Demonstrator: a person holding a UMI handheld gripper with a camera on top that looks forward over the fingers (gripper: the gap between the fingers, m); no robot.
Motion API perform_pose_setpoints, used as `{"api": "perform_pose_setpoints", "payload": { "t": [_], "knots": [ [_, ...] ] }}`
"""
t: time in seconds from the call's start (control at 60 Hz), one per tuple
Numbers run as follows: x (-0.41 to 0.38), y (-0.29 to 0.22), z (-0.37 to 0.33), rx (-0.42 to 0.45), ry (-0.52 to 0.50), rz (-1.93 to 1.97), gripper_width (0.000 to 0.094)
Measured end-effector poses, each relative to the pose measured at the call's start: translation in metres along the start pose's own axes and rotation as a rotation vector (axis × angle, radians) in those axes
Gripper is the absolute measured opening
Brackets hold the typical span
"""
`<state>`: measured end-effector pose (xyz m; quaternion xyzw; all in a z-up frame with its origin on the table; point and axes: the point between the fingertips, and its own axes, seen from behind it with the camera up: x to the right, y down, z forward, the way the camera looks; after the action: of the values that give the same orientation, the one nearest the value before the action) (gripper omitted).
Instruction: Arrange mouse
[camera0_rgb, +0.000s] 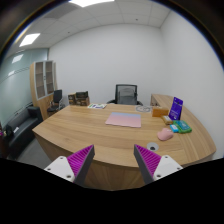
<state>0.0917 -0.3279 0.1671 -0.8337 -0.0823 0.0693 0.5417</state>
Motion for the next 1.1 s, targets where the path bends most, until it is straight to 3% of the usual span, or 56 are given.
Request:
{"api": "perform_pose_setpoints", "payload": {
  "t": [0.283,0.517,0.717,1.1],
  "knots": [
    [0.120,0.021,0.025,-0.037,0.138,0.060,0.0832],
    [0.243,0.022,0.113,-0.047,0.219,0.100,0.0830],
    [0.310,0.034,0.210,-0.110,0.195,0.215,0.0823],
    [0.338,0.030,0.310,-0.183,0.123,0.242,0.0822]
  ]
}}
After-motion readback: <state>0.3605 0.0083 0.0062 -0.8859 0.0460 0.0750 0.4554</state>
